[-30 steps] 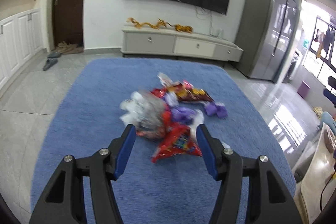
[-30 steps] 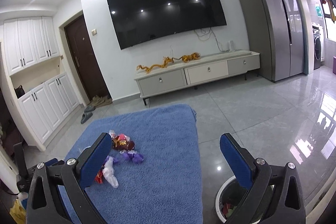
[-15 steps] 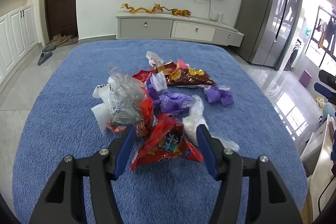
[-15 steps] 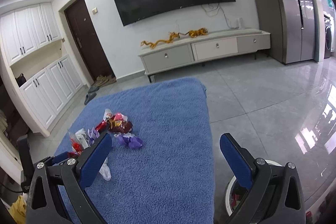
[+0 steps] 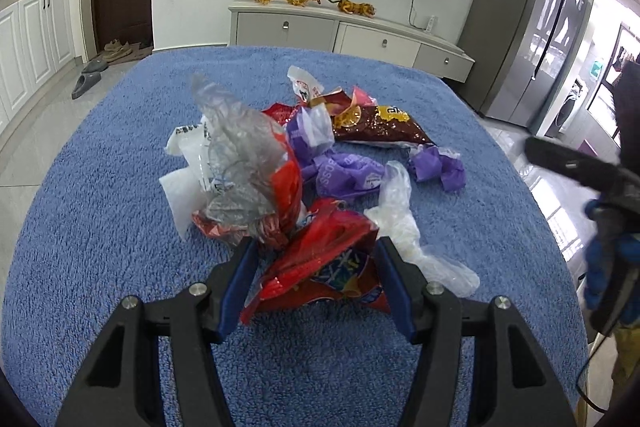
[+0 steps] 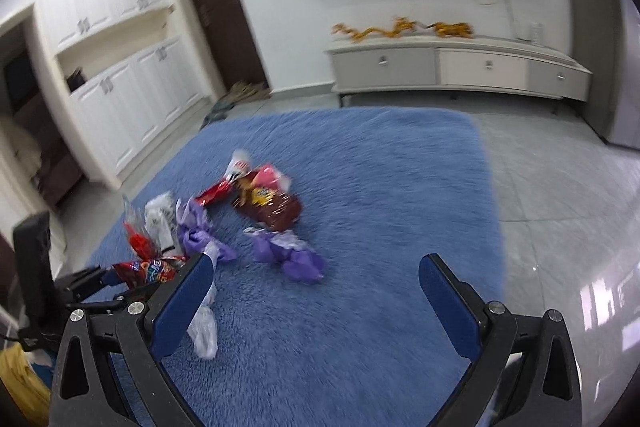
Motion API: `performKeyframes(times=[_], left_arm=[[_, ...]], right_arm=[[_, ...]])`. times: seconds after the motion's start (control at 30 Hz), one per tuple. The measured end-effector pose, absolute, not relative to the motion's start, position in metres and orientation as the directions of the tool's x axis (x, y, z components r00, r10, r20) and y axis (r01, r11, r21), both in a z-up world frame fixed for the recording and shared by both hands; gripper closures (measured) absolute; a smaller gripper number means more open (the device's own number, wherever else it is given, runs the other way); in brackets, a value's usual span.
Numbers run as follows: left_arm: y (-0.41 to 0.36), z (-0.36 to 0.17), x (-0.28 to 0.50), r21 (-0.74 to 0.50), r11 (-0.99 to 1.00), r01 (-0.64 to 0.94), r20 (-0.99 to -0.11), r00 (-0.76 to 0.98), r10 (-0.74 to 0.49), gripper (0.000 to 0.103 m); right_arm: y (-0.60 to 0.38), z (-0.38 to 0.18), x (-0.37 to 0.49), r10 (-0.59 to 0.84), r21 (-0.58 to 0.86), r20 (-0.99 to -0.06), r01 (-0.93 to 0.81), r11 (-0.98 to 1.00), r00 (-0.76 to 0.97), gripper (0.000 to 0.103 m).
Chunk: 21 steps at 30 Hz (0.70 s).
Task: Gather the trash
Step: 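Grasp the red snack bag with left tool while right tool grasps purple bag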
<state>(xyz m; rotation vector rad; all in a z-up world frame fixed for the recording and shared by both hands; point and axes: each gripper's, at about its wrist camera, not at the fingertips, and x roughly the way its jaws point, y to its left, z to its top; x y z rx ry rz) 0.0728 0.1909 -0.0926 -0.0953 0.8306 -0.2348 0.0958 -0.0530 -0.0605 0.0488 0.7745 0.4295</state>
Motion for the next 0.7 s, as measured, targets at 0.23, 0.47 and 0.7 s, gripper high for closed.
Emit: performKeyframes(times=[0.23,0.47,0.7], left_arm=[[0.194,-0.099,0.067,-0.198,0.966,0.165,-0.725,0.639,-0.258,0.045],[0.195,-0.098,0.061,-0.214,0.962,0.168,-0.728,0.629,-0.272,0.045],[0.198,-0.095,0.049,-0.227,0.958,0.173,-0.723,0.629,-0.285,0.045]], right_arm=[[-0.021,-0.091,0.132,0.427,0.185,-0.716,-0.439,0.879,0.553,0.014],[-0.013,-0.111,0.148,0.431,0.191,-0.752,-0.461,0.867,0.499,0.042],[-0.014,-0.113,0.14,0.417,0.169,-0.761,-0.47,0.866,0.496,0.056]])
